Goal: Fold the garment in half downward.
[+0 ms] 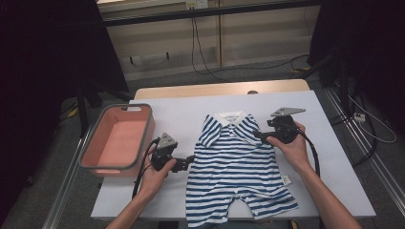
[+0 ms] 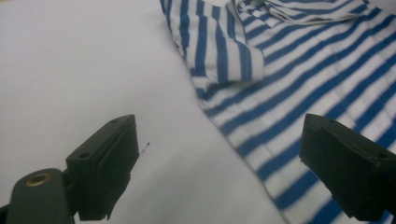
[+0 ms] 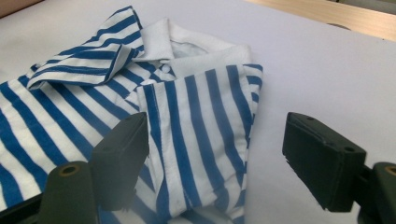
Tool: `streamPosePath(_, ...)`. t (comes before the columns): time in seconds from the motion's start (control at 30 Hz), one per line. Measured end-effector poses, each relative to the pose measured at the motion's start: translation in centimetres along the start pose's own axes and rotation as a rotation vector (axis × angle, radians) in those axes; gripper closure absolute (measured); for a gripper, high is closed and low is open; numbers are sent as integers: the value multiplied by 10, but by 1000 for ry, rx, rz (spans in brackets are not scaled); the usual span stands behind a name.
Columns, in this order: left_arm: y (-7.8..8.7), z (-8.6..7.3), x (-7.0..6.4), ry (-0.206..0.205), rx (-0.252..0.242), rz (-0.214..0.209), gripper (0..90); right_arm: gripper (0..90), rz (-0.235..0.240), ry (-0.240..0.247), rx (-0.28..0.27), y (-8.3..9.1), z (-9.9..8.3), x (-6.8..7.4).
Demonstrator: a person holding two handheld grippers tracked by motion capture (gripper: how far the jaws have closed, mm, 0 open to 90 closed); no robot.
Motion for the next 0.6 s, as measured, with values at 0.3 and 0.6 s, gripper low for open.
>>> streamPosePath(0.3,-37,33,14,67,-24,23,113,372,-32,-20,-7,-19,10,-23)
streamPosePath(0.6,-71,56,25,56,-9,6,133,537,-14,-35,48,-53,15,-42)
Point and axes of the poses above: each handheld gripper's, and its own axes: y roughly backward along the jaws, z roughly out of its top, x roughly to its left, the point moved 9 cm from there along -y, roughly forward along the jaws, and after that the axes turned 10 degrees about y, right-handed, at the moved point
